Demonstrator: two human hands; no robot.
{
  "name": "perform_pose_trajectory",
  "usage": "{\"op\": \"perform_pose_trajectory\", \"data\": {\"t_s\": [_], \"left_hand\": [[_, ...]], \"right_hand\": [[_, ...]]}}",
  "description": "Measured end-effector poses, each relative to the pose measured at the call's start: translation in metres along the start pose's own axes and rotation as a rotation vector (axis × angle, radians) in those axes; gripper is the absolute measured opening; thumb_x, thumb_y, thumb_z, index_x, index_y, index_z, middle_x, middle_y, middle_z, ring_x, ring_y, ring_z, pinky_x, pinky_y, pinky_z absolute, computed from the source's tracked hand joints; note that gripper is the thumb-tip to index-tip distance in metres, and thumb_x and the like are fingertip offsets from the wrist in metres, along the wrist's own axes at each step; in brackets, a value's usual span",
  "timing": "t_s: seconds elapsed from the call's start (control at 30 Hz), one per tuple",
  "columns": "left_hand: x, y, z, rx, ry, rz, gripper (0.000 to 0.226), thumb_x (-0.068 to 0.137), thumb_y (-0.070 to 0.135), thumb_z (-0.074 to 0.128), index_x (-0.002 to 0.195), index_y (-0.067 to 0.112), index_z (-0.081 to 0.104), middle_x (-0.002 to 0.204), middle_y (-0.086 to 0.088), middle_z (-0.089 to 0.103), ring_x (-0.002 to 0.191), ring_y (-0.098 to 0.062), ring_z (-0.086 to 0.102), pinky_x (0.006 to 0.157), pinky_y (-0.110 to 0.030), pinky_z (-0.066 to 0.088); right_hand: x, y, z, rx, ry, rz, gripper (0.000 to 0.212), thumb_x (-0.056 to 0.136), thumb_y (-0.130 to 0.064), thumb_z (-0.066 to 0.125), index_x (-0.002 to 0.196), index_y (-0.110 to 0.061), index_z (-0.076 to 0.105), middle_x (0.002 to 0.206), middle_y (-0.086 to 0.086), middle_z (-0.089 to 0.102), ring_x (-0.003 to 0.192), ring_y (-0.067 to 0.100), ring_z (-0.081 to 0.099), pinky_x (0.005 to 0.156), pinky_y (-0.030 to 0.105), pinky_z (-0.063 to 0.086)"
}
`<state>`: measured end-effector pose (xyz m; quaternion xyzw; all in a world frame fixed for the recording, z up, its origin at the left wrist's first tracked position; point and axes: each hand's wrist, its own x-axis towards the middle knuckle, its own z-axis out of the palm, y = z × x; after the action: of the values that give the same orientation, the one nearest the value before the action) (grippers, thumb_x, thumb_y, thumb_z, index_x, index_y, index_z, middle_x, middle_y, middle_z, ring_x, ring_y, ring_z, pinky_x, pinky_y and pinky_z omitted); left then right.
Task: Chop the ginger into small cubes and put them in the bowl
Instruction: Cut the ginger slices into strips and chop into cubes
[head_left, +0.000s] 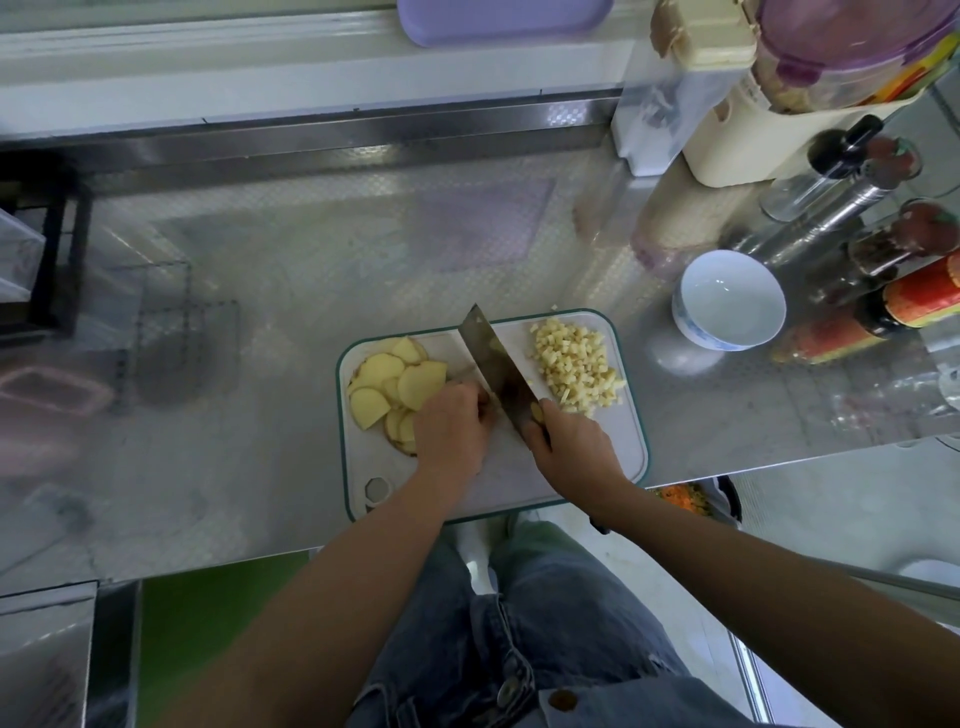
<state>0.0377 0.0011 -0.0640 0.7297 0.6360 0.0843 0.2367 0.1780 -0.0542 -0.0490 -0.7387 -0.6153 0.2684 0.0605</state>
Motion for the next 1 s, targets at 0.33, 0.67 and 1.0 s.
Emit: {"op": "perform_pose_trajectory", "data": {"t_s": [0.33,0.67,1.0], "left_hand": [[-0.01,-0.007,-0.007,-0.038,0.003,0.023,0.014,0.09,0.019,0.061,0.102,0.014,0.065,0.101,-0.003,0.066,0.088,-0.019,0.061,0.07,-0.028,0.046],[-0.021,-0.011,-0.009,-0.043,0.039,-0.004,0.014,0.091,0.019,0.06,0.103,0.015,0.067,0.099,-0.003,0.067,0.086,-0.019,0.062,0.075,-0.032,0.051],[-0.017,-0.005,-0.006,-0.037,-0.013,0.001,0.019,0.091,0.02,0.058,0.107,0.016,0.067,0.103,-0.004,0.065,0.09,-0.021,0.061,0.074,-0.03,0.047]], "right_hand": [[0.001,0.002,-0.016,0.152,0.069,-0.02,0.016,0.098,-0.027,0.046,0.085,-0.016,0.045,0.061,-0.002,0.045,0.057,0.021,0.049,0.052,0.031,0.038],[-0.008,0.004,-0.007,0.036,-0.027,-0.07,0.018,0.099,-0.027,0.042,0.091,-0.012,0.047,0.073,0.009,0.058,0.063,0.028,0.057,0.057,0.035,0.047],[-0.002,0.006,-0.003,-0.02,-0.023,-0.06,0.015,0.099,-0.026,0.042,0.087,-0.017,0.043,0.075,0.009,0.057,0.063,0.026,0.055,0.056,0.032,0.043]]}}
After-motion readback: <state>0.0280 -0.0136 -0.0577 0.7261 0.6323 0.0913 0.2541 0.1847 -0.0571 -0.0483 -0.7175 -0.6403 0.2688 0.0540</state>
